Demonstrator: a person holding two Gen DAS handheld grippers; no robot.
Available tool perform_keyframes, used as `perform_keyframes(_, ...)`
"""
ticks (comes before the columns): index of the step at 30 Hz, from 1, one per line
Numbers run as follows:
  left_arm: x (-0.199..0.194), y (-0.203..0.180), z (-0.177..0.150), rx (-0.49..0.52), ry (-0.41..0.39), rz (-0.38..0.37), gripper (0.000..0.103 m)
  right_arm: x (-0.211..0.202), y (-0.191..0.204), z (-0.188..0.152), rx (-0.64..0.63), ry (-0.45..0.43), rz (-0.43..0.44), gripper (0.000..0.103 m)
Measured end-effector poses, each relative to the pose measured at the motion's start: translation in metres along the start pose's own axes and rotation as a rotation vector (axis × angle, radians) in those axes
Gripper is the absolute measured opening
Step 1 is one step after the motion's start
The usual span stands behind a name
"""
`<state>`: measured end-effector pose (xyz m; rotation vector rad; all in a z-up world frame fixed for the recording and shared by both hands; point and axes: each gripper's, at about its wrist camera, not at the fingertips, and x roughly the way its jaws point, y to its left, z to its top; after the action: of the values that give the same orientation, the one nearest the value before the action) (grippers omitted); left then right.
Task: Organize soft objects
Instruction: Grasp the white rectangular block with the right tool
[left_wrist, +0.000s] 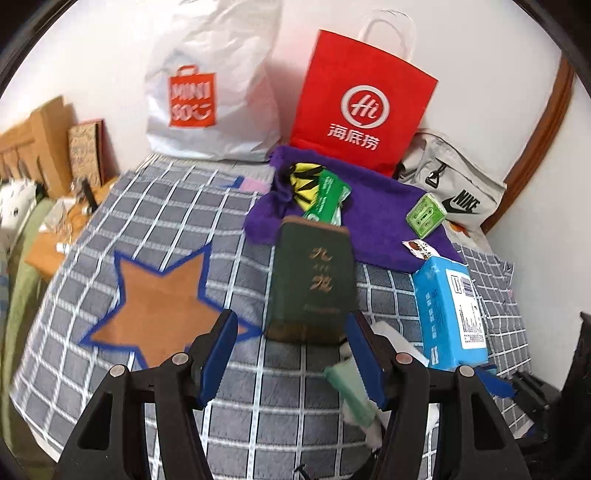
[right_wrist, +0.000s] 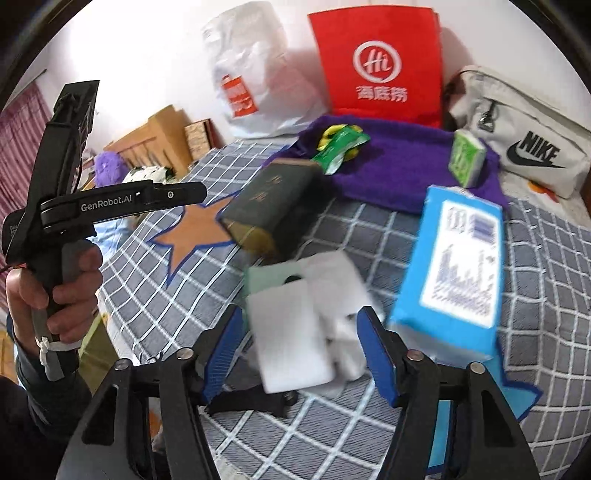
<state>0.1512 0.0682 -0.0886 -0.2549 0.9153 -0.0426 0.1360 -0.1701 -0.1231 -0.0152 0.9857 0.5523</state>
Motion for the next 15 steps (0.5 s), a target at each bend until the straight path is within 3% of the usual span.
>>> perform_keyframes(3,0.000,0.009,-0.014,-0.019,0.013,-0.039,0.059,0.010,0.009,-0.005,-0.037,0.020,-0.037,0.062)
perform_keyframes(14,0.008,0.026,-0.035,-0.026,0.049,-0.034,0.059,0.043,0.024,-0.014,-0.100,0.076,-0.093,0.062)
perform_keyframes(15,0.008,0.026,-0.036,-0.022,0.052,-0.038,0.059,0.045,0.025,-0.015,-0.111,0.075,-0.110,0.055)
